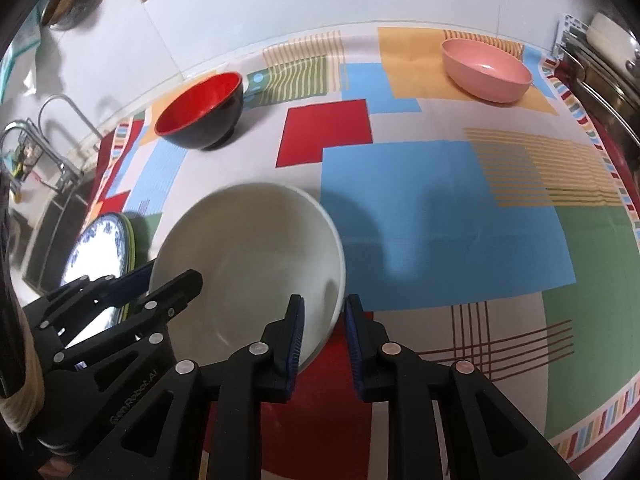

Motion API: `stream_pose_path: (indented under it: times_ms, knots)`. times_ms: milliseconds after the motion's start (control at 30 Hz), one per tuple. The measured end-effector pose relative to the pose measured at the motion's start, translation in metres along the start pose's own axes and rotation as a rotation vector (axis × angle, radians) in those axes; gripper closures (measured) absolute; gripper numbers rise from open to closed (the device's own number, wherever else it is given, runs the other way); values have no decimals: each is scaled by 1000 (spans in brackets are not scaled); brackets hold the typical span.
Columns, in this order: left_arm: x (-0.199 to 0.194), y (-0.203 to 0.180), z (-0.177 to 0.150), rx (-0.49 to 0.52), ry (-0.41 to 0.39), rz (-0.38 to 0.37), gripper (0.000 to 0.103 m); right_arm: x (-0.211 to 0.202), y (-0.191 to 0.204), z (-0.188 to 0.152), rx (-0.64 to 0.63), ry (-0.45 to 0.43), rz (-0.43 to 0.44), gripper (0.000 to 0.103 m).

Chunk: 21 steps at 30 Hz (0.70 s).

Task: Organize plates and bowls
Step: 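Lower the white bowl onto the plate stack and open both grippers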

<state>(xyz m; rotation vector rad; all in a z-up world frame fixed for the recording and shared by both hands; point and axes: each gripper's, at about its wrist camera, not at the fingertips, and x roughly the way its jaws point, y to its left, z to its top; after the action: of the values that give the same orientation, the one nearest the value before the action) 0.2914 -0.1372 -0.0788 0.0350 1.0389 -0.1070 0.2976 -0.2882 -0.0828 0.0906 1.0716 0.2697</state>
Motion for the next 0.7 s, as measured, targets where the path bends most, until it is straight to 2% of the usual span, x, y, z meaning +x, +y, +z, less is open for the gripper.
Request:
stream_pose_path:
  times_ms: [200, 300, 433, 600, 700]
  knots:
    - [-18, 3, 16, 0, -67, -4, 57, -13, -4, 5, 8, -53, -18, 72]
    - [-24, 1, 26, 11, -94, -13, 55, -21, -9, 9, 18, -87, -25, 66]
    - [-30, -5, 41, 26, -132, -24, 49, -31, -18, 16, 43, -146, -46, 63]
    - [-37, -13, 64, 40, -182, -27, 47, -44, -33, 29, 71, -230, -93, 54]
    - [-41, -20, 78, 64, -219, -24, 46, -51, -42, 40, 83, -277, -124, 54]
